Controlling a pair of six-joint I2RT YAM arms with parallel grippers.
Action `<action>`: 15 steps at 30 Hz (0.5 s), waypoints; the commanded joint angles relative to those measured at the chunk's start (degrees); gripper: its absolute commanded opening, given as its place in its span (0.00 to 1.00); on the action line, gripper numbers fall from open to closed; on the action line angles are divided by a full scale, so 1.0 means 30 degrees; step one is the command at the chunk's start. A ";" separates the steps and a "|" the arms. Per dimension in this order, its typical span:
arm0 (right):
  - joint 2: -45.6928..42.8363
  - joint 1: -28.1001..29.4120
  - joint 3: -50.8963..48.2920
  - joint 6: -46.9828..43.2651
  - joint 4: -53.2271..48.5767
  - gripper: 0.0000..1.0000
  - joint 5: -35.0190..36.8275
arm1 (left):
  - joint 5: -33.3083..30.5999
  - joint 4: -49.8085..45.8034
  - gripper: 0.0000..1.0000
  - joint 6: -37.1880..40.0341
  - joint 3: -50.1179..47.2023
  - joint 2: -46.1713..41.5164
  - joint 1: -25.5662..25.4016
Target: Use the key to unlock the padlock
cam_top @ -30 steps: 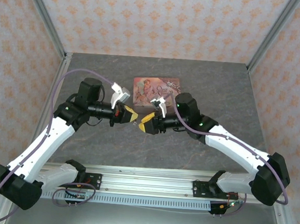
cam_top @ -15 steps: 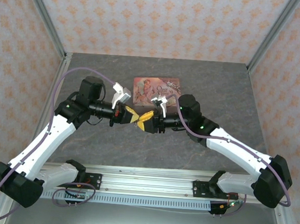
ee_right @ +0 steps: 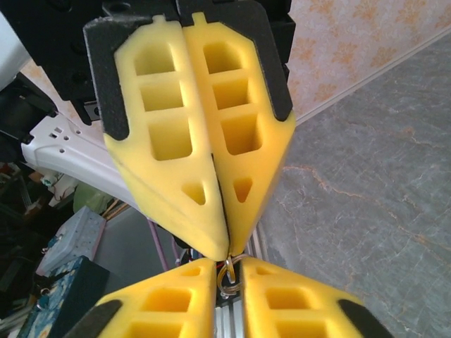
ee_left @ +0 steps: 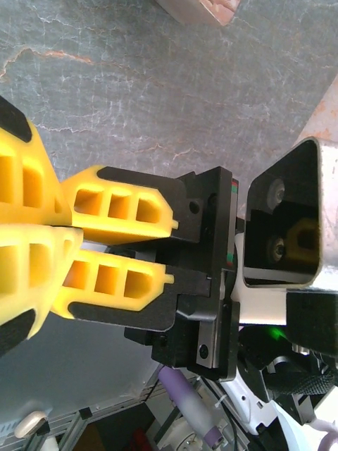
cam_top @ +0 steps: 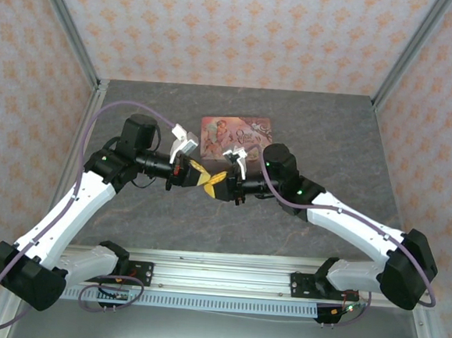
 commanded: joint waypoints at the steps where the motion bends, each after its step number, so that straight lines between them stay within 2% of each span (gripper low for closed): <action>1: -0.0018 0.0114 0.0446 -0.0390 0.0798 0.09 -0.0453 | 0.0777 -0.0342 0.00 -0.0240 0.0657 -0.0119 -0.0127; 4: -0.0039 0.0114 0.0474 -0.0400 0.0789 0.00 -0.0478 | 0.0722 -0.0375 0.00 -0.0239 0.0624 -0.0194 -0.0127; 8: -0.0160 0.0110 0.0445 -0.0290 0.0844 0.00 -0.0212 | 0.0133 -0.0140 0.00 -0.0615 0.0523 -0.0412 -0.0127; 9: -0.0179 0.0114 0.0402 -0.0199 0.0943 0.00 -0.0120 | -0.0062 0.0107 0.03 -0.0880 0.0447 -0.0507 -0.0128; 12: -0.0245 0.0070 0.0020 0.0488 0.1943 0.00 0.0149 | -0.1261 0.1197 0.36 -0.2246 0.0038 -0.1000 -0.0105; 14: -0.0281 0.0013 -0.0344 0.1003 0.2709 0.00 0.0279 | -0.2097 0.2169 0.47 -0.3422 -0.0396 -0.1450 -0.0020; 15: -0.0303 -0.0058 -0.0519 0.1291 0.3061 0.00 0.0312 | -0.2181 0.2795 0.49 -0.4203 -0.0696 -0.1630 0.0104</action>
